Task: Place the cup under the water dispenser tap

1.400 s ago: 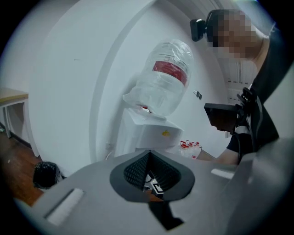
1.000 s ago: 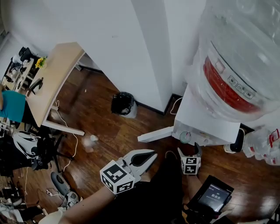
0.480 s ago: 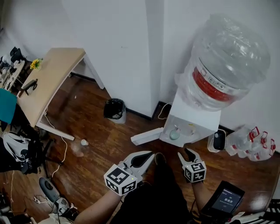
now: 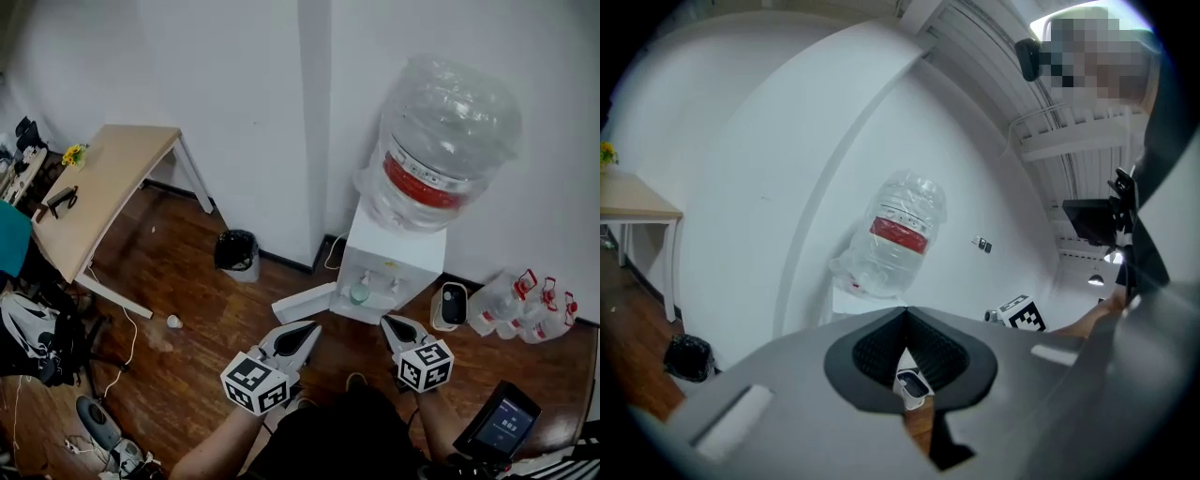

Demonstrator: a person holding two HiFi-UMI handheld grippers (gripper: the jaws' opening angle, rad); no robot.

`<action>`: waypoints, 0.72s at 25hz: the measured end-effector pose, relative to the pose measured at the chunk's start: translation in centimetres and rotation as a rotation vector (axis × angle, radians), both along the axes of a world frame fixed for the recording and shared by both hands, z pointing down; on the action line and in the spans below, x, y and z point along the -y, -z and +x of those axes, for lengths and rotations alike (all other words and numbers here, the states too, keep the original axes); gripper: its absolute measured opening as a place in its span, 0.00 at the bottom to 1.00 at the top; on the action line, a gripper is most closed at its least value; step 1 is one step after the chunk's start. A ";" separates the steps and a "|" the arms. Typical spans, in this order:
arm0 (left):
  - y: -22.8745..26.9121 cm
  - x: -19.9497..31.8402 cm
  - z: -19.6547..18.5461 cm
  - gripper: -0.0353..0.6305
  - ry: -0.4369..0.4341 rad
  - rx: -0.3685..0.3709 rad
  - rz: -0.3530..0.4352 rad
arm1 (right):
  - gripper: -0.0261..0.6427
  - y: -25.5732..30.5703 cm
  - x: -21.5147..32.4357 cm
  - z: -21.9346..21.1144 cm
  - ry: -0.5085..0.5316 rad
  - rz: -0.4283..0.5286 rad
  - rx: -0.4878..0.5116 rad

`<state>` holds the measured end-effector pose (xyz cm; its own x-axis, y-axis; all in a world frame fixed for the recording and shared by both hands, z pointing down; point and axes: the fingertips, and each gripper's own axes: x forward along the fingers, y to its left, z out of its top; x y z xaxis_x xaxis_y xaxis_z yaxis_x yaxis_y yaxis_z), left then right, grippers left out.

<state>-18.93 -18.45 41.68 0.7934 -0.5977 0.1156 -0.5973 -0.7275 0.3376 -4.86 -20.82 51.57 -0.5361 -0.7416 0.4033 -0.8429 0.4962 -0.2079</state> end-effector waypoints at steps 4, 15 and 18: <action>0.8 0.2 1.1 0.05 0.028 0.001 -0.002 | 0.04 2.1 -0.3 0.7 0.033 0.001 0.003; 1.1 0.6 4.5 0.05 0.033 0.025 0.009 | 0.04 5.9 0.4 2.3 0.072 0.022 0.035; 1.1 0.8 4.5 0.05 0.041 0.024 0.011 | 0.04 5.8 0.5 2.4 0.078 0.013 0.027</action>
